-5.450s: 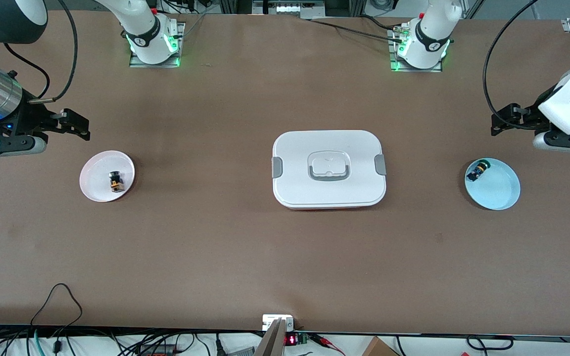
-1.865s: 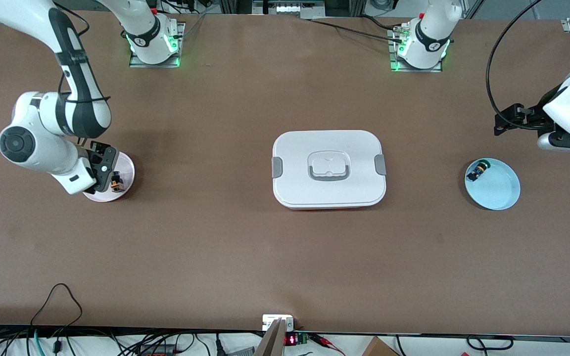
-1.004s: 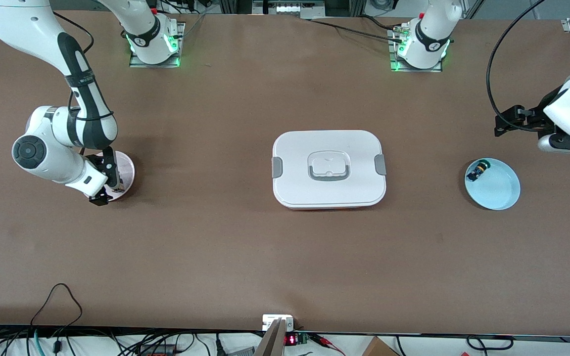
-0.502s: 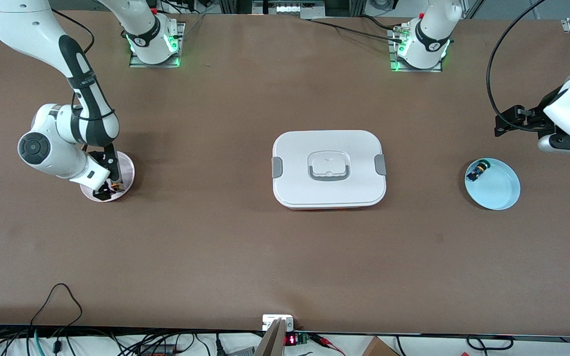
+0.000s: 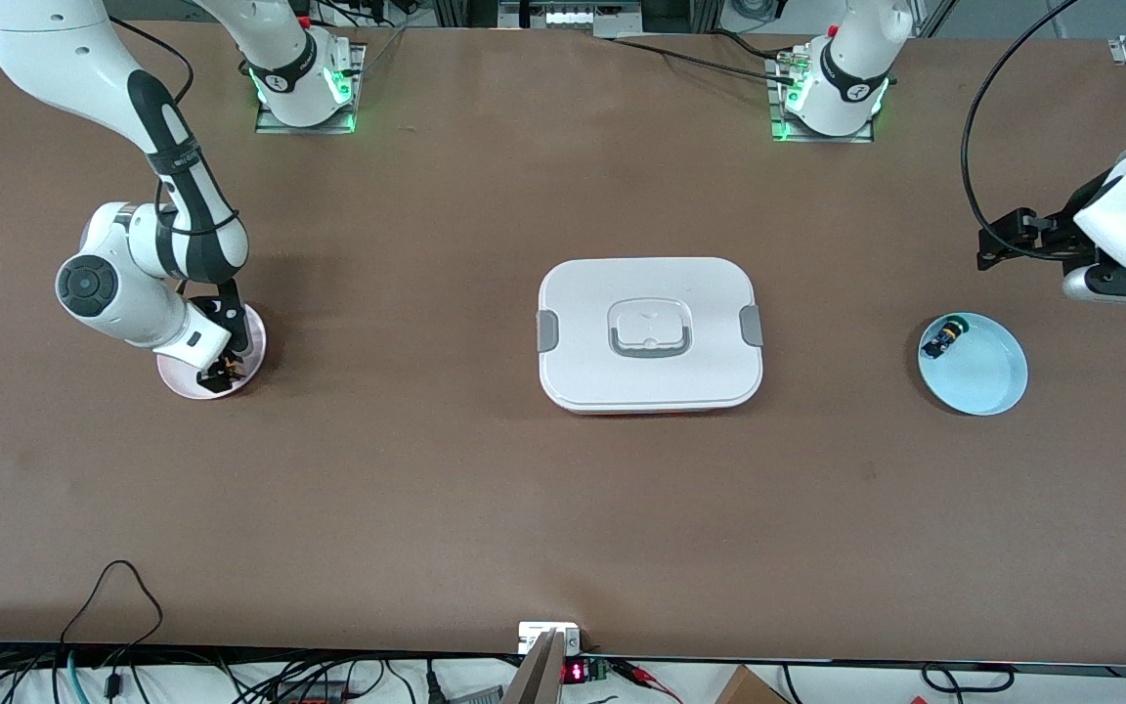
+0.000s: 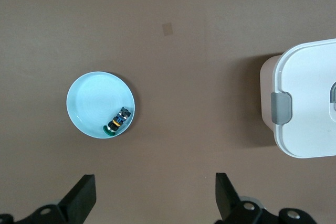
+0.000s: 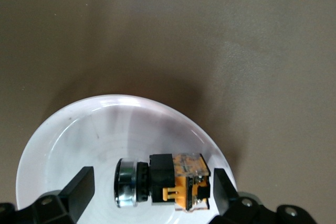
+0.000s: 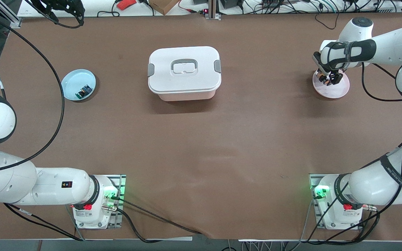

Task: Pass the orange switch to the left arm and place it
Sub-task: 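Close the right gripper on the orange switch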

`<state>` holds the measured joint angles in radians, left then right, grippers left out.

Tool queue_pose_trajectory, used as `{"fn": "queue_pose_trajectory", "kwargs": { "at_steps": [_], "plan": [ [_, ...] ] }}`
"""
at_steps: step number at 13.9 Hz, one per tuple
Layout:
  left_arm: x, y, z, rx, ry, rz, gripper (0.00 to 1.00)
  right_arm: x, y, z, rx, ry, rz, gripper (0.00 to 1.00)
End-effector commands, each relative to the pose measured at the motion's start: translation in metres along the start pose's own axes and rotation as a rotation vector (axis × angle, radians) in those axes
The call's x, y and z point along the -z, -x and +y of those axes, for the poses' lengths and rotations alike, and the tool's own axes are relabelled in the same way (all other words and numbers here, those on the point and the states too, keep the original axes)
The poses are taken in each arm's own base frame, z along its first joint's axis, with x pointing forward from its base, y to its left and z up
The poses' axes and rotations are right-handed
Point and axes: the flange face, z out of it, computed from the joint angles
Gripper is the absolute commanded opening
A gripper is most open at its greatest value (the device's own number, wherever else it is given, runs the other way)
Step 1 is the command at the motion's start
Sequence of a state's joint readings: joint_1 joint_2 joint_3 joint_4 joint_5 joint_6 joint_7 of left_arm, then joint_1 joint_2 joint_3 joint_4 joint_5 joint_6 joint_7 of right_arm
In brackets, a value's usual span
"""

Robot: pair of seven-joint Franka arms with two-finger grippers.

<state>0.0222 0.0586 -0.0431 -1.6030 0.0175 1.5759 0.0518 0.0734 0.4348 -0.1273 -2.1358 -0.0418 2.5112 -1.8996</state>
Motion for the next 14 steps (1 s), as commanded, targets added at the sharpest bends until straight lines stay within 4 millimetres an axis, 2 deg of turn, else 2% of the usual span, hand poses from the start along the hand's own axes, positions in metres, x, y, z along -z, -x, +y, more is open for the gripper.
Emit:
{"fn": "queue_pose_trajectory", "kwargs": {
  "at_steps": [1, 9, 10, 12, 14],
  "plan": [
    [0.005, -0.004, -0.002, 0.004, 0.019, -0.004, 1.0, -0.001, 0.001, -0.005, 0.013, 0.034, 0.009, 1.0],
    [0.005, -0.004, -0.001, 0.002, 0.019, -0.004, 1.0, -0.013, 0.001, -0.01, 0.003, 0.051, 0.007, 1.0],
    [0.005, -0.004, -0.001, 0.002, 0.019, -0.004, 1.0, -0.015, 0.005, -0.013, -0.005, 0.057, 0.005, 0.95],
    [0.005, -0.004, -0.002, 0.004, 0.021, -0.004, 1.0, -0.019, 0.005, -0.014, -0.006, 0.055, 0.005, 0.91],
    [0.005, -0.004, -0.001, 0.002, 0.021, -0.004, 1.0, -0.019, 0.005, -0.015, 0.001, 0.064, 0.002, 0.78]
  ]
}}
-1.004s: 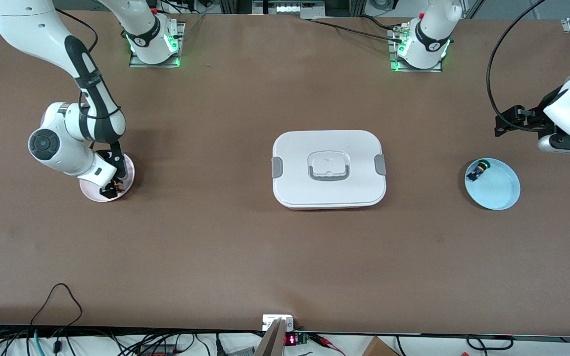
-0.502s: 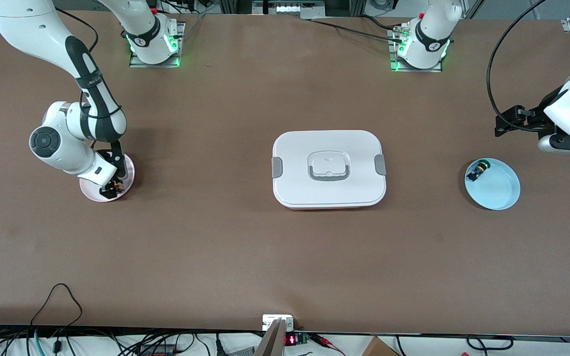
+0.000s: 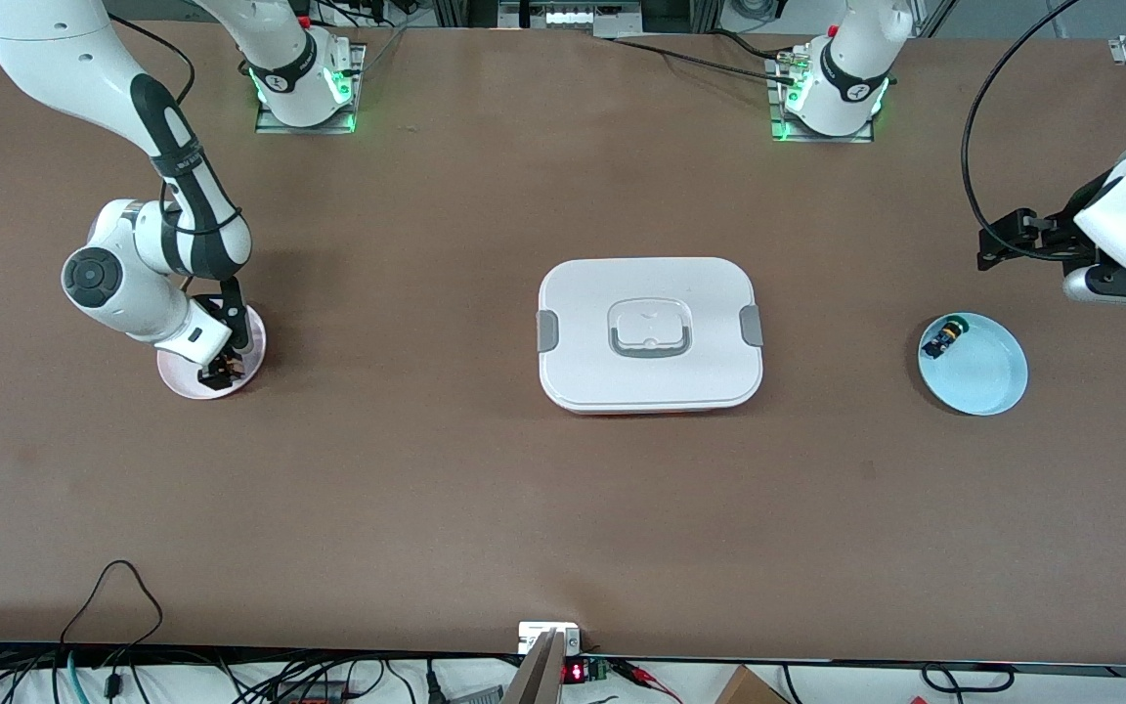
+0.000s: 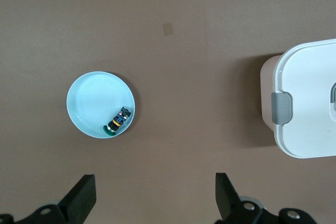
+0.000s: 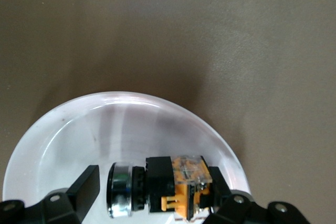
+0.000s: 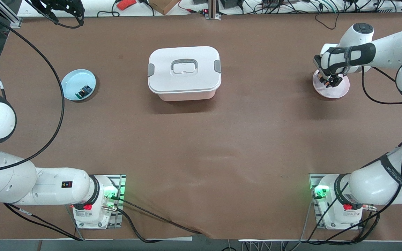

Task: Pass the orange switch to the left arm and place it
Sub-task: 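Close the right gripper on the orange switch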

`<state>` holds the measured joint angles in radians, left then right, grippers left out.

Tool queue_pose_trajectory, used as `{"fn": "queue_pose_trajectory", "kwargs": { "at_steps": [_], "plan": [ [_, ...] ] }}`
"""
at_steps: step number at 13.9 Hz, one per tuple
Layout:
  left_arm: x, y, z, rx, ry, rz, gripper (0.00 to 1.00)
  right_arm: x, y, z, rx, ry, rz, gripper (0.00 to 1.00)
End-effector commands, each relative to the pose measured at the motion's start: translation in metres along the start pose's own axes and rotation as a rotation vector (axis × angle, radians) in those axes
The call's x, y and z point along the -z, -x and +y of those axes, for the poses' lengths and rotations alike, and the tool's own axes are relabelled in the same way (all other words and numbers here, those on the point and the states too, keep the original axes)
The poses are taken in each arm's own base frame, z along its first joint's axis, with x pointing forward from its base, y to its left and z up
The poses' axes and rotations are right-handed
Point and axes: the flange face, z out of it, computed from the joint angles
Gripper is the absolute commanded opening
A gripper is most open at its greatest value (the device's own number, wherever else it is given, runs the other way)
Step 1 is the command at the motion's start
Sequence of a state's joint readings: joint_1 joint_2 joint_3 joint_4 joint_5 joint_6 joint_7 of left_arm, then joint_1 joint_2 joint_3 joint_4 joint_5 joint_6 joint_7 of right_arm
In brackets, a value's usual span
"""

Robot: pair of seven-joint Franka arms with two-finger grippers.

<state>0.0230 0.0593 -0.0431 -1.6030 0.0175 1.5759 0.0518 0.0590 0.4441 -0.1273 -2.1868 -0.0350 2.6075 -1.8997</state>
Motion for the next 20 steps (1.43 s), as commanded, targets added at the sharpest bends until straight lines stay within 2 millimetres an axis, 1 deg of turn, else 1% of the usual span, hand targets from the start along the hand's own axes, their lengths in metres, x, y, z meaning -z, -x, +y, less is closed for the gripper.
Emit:
{"fn": "queue_pose_trajectory", "kwargs": {
  "at_steps": [1, 3, 4, 5, 7, 9, 11, 13, 15, 16, 17, 18, 20],
  "plan": [
    [0.006, -0.003, -0.001, 0.003, 0.021, -0.003, 1.0, -0.003, 0.002, -0.003, 0.027, 0.029, 0.009, 0.71],
    [0.006, -0.003, -0.001, 0.003, 0.021, -0.003, 1.0, -0.003, -0.001, -0.002, 0.032, 0.03, 0.014, 0.44],
    [0.006, -0.003, -0.001, 0.003, 0.021, -0.003, 1.0, -0.004, 0.002, -0.003, 0.023, 0.029, 0.016, 0.35],
    [0.006, -0.003, -0.001, 0.003, 0.021, -0.003, 1.0, -0.003, 0.001, -0.002, 0.026, 0.031, 0.017, 0.28],
    [0.006, -0.003, -0.006, 0.01, 0.021, -0.003, 1.0, -0.002, -0.006, 0.001, 0.029, 0.033, 0.03, 0.14],
    [0.006, -0.003, -0.005, 0.009, 0.021, -0.003, 1.0, 0.001, -0.007, 0.002, 0.026, 0.037, 0.032, 0.02],
    [0.006, -0.003, -0.006, 0.01, 0.021, -0.003, 1.0, 0.012, -0.006, 0.006, 0.023, 0.026, 0.039, 0.0],
    [0.006, -0.003, -0.007, 0.01, 0.021, -0.003, 1.0, 0.027, -0.007, 0.015, -0.014, -0.047, 0.107, 0.0],
    [0.006, -0.003, -0.007, 0.01, 0.021, -0.003, 1.0, 0.055, -0.006, 0.033, -0.044, -0.102, 0.177, 0.0],
    [0.006, -0.003, -0.007, 0.012, 0.022, -0.003, 1.0, 0.071, -0.005, 0.046, -0.04, -0.101, 0.183, 0.0],
    [0.006, -0.003, -0.007, 0.012, 0.022, -0.003, 1.0, 0.086, -0.018, 0.058, -0.03, -0.122, 0.194, 0.0],
    [0.006, -0.003, -0.007, 0.012, 0.022, -0.003, 1.0, 0.096, -0.029, 0.064, -0.052, -0.148, 0.226, 0.0],
    [0.006, -0.003, -0.007, 0.014, 0.023, -0.003, 1.0, 0.108, -0.06, 0.071, -0.11, -0.164, 0.355, 0.0]
  ]
}}
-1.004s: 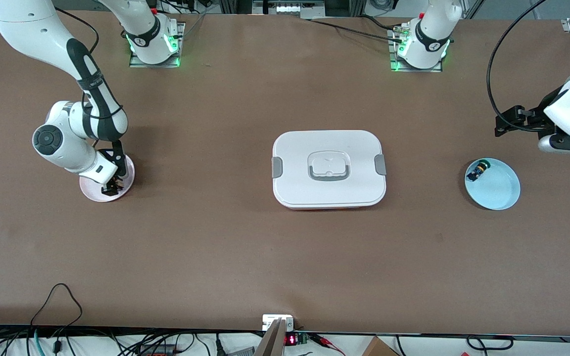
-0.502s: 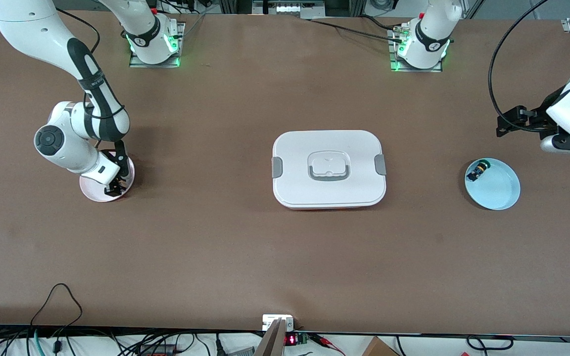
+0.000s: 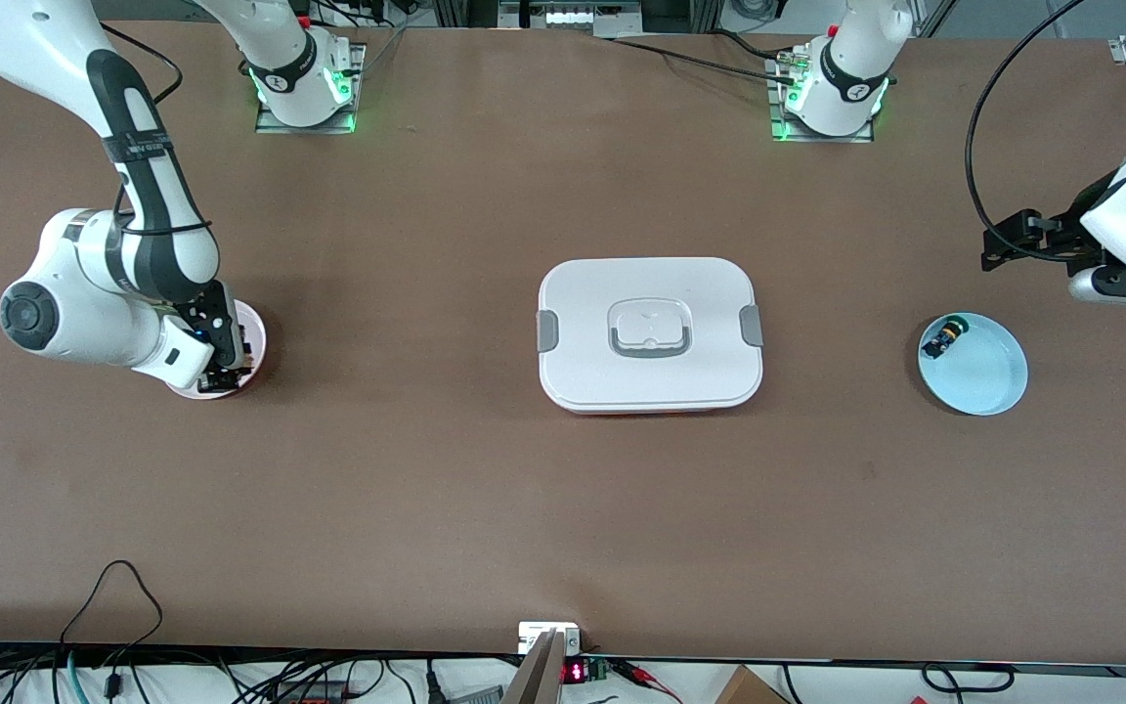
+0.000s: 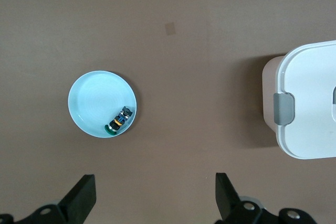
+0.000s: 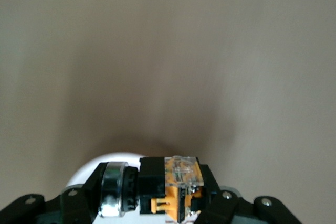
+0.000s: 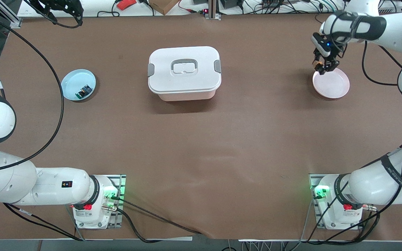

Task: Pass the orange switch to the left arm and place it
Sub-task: 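Lift the switch with the right gripper and carry it above the box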

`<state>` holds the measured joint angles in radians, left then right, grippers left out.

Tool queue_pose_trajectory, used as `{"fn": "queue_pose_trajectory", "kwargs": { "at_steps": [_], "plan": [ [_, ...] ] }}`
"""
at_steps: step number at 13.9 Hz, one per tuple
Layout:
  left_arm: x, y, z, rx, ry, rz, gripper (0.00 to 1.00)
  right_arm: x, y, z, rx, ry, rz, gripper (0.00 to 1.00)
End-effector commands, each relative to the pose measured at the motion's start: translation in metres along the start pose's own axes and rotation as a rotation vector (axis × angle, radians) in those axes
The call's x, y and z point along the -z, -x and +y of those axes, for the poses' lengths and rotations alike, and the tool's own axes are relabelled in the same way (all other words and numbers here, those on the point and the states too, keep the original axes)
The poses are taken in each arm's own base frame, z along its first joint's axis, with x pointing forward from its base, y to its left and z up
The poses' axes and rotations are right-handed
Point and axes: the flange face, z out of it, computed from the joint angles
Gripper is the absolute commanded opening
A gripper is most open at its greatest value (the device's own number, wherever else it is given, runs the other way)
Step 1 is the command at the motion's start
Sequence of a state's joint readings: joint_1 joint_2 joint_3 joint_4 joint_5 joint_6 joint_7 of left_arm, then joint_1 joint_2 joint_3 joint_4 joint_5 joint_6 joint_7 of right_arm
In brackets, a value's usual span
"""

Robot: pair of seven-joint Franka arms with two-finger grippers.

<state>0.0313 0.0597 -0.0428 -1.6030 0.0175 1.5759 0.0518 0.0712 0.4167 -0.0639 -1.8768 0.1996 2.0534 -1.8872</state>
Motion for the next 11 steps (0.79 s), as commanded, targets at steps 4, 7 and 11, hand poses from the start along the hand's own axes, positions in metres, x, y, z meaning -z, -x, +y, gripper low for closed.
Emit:
{"fn": "queue_pose_trajectory", "kwargs": {
  "at_steps": [4, 7, 11],
  "plan": [
    [-0.001, -0.006, -0.018, 0.034, 0.048, -0.013, 1.0, 0.035, -0.114, 0.018, -0.061, -0.083, 0.391, 0.0],
    [-0.001, -0.005, -0.023, 0.043, 0.049, -0.013, 1.0, 0.045, -0.192, 0.022, -0.107, -0.131, 0.685, 0.0],
    [0.006, -0.007, -0.014, 0.028, 0.044, 0.002, 1.0, 0.048, -0.299, 0.024, -0.152, -0.19, 1.084, 0.0]
  ]
}}
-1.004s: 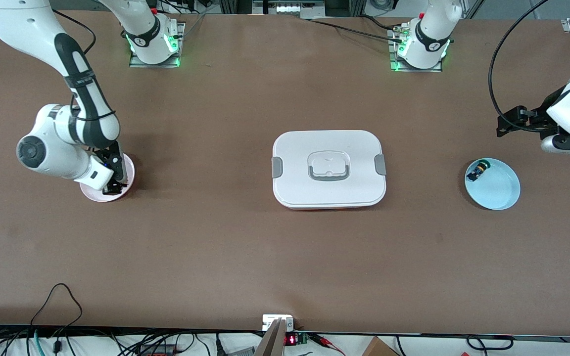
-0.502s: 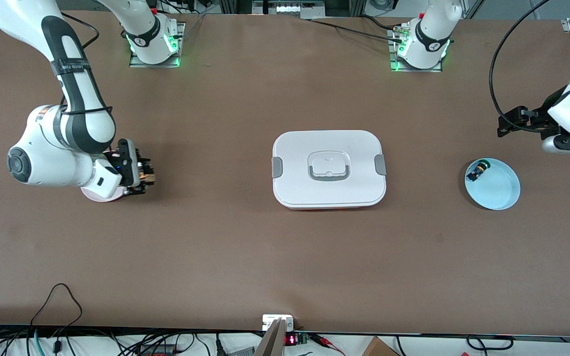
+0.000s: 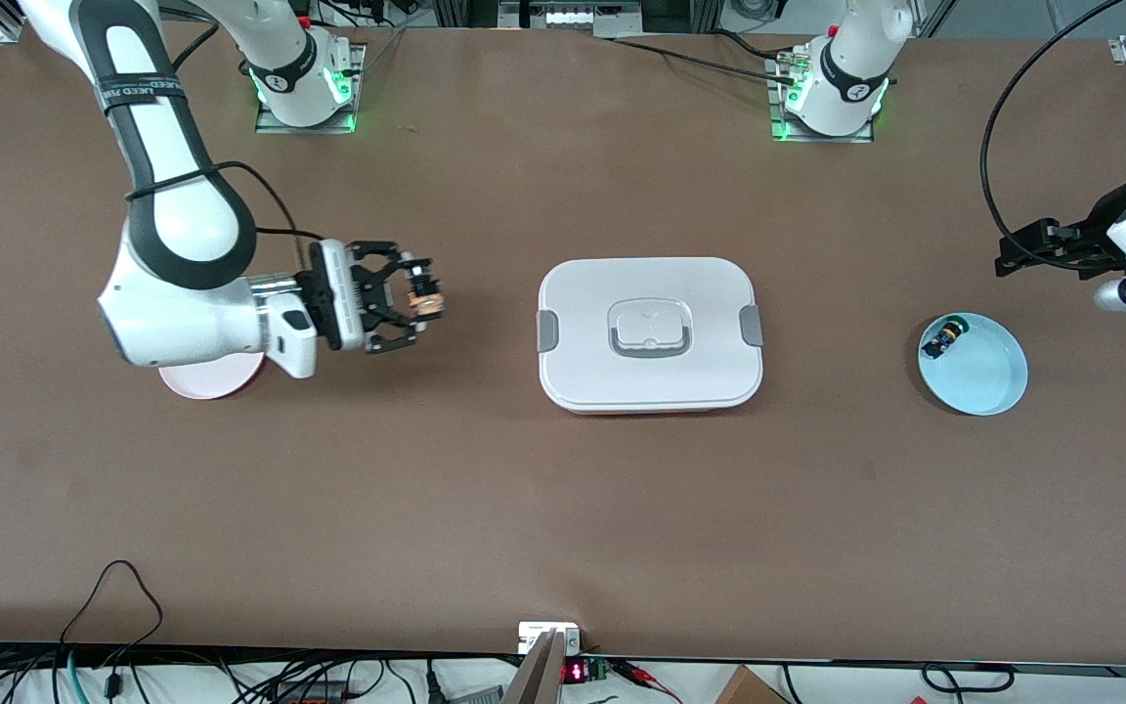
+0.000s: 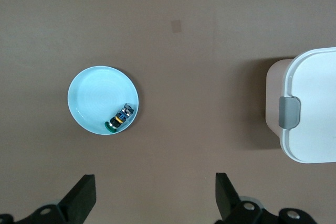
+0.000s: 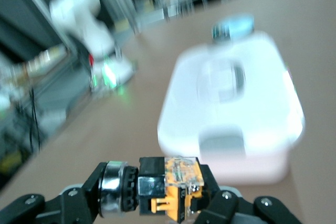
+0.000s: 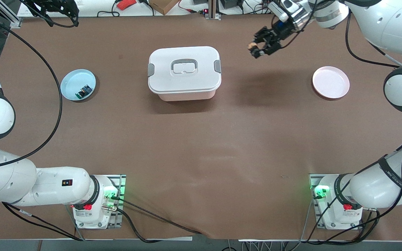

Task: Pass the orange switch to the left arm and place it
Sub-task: 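Lift the switch with the right gripper and carry it above the box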

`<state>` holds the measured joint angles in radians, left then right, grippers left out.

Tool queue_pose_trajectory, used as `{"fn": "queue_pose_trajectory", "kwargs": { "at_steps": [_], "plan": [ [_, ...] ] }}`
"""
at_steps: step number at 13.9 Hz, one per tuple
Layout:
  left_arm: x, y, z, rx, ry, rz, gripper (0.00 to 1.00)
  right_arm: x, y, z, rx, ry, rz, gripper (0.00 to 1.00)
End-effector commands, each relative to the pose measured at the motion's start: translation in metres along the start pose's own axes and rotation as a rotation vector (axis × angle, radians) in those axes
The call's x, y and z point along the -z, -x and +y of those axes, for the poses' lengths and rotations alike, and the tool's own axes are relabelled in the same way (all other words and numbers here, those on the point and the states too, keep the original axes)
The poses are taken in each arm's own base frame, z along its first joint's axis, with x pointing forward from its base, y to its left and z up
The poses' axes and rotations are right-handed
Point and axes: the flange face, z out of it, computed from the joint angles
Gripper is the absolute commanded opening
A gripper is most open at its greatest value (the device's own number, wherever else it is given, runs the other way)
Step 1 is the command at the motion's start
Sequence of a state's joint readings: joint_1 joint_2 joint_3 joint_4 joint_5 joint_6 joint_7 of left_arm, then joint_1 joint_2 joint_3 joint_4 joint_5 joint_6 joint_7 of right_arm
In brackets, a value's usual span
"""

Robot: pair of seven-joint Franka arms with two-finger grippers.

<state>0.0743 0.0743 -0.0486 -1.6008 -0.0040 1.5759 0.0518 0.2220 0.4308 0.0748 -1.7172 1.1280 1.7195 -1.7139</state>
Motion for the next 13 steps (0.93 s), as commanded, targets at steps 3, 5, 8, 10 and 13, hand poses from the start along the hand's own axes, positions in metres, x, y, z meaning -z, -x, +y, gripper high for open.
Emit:
{"fn": "queue_pose_trajectory", "kwargs": {
  "at_steps": [3, 5, 8, 10, 13],
  "plan": [
    [0.013, -0.008, 0.011, -0.019, 0.019, 0.013, 1.0, -0.086, -0.08, -0.005, -0.077, -0.033, 0.45, 0.0],
    [0.012, -0.007, 0.013, -0.019, 0.049, 0.002, 1.0, -0.106, -0.116, -0.005, -0.056, -0.025, 0.526, 0.0],
    [-0.006, -0.01, 0.008, 0.02, 0.22, -0.063, 1.0, -0.154, -0.158, -0.018, -0.08, 0.021, 0.636, 0.0],
    [-0.006, -0.004, -0.002, 0.059, 0.457, -0.115, 1.0, -0.19, -0.193, -0.033, -0.103, 0.106, 0.656, 0.0],
    [-0.024, -0.005, -0.014, 0.097, 0.783, -0.226, 1.0, -0.22, -0.211, -0.03, -0.102, 0.163, 0.657, 0.0]
  ]
}}
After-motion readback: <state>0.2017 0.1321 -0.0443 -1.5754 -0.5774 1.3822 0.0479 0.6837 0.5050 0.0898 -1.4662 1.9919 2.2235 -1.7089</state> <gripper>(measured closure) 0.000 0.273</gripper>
